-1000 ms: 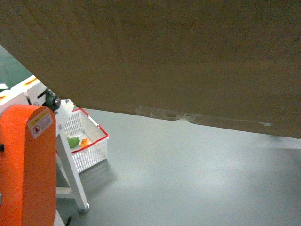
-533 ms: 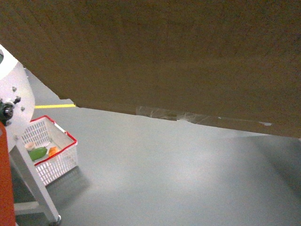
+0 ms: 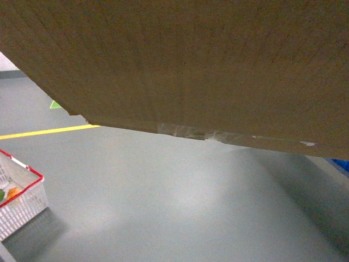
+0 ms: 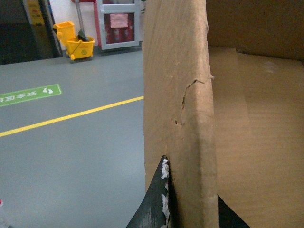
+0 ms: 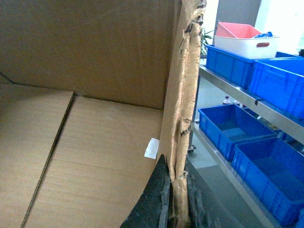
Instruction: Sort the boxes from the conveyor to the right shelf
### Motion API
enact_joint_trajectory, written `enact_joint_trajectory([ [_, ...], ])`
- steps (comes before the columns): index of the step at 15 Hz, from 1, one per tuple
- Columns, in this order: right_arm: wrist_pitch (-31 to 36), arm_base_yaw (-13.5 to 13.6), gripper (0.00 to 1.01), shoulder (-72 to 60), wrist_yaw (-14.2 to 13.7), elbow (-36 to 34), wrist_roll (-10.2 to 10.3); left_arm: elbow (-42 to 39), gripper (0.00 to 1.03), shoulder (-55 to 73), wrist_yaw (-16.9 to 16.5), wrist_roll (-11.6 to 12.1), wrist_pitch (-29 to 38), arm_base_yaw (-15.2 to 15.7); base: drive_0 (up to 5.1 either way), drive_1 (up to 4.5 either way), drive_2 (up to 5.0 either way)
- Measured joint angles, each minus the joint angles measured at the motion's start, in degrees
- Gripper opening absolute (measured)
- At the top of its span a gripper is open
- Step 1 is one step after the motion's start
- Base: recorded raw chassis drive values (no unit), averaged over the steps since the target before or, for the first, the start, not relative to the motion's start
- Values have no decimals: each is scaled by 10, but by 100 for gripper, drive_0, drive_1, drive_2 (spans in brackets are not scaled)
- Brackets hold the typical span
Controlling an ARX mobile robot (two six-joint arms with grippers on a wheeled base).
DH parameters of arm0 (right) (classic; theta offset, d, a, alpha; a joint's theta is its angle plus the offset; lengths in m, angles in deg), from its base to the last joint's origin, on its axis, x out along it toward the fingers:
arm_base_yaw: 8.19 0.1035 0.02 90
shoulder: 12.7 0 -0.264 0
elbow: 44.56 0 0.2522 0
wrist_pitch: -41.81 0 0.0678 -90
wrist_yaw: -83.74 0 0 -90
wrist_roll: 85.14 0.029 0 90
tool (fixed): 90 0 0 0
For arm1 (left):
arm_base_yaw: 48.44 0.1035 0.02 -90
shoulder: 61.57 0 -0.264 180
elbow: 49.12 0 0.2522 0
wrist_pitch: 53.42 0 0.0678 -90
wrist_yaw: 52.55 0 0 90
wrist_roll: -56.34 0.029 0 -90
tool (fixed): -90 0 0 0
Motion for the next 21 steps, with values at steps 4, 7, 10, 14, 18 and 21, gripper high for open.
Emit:
enact_joint_trajectory([
  [4,0,0,3,0,0,0,0,0,4,0,0,0,0,0,-165,-165,-165],
  [7,0,0,3,0,0,0,0,0,4,0,0,0,0,0,-156,-156,-156],
  [10,0,0,3,0,0,0,0,0,4,0,0,0,0,0,-187,-187,-187],
  [14,0,0,3,0,0,0,0,0,4,0,0,0,0,0,-161,-161,-161],
  [18,0,0,3,0,0,0,0,0,4,0,0,0,0,0,-161,-161,-161],
  [21,0,0,3,0,0,0,0,0,4,0,0,0,0,0,-154,-154,-154],
])
